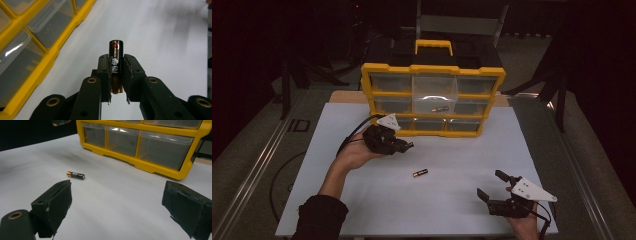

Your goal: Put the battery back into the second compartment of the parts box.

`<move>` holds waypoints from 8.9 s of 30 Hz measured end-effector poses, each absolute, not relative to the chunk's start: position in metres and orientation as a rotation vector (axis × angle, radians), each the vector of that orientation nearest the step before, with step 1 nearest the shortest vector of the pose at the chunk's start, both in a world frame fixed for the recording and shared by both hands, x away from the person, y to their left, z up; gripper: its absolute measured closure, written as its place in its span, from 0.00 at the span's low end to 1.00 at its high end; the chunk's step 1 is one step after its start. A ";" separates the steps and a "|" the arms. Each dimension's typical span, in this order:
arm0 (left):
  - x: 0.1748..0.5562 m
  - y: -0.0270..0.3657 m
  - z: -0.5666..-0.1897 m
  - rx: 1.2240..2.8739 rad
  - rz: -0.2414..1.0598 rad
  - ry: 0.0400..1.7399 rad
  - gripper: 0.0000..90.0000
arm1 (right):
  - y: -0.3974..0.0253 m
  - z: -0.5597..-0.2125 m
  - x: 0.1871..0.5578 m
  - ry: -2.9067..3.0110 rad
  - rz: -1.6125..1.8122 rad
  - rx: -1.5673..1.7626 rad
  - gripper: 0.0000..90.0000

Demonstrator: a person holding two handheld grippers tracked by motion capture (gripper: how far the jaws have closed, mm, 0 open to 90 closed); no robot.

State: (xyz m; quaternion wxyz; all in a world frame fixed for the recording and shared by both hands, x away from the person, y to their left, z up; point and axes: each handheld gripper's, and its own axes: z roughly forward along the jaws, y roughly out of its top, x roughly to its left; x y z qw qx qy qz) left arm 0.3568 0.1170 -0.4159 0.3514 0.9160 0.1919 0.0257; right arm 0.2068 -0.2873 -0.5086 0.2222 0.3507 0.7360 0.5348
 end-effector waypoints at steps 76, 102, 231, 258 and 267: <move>0.402 0.086 -0.246 2.304 0.280 0.587 0.86 | -0.288 -0.509 0.206 2.035 1.490 0.985 0.10; 0.405 0.096 -0.265 2.235 0.332 0.723 0.10 | -0.289 -0.508 0.205 2.031 1.492 0.988 0.10; 0.332 0.046 -0.529 2.591 0.079 0.540 0.86 | -0.289 -0.509 0.205 2.034 1.483 0.976 0.10; 0.340 0.078 -0.463 2.469 0.095 0.526 0.87 | -0.288 -0.509 0.205 2.036 1.482 0.972 0.10; 0.341 0.093 -0.434 2.425 0.101 0.511 0.87 | -0.288 -0.509 0.205 2.036 1.481 0.974 0.10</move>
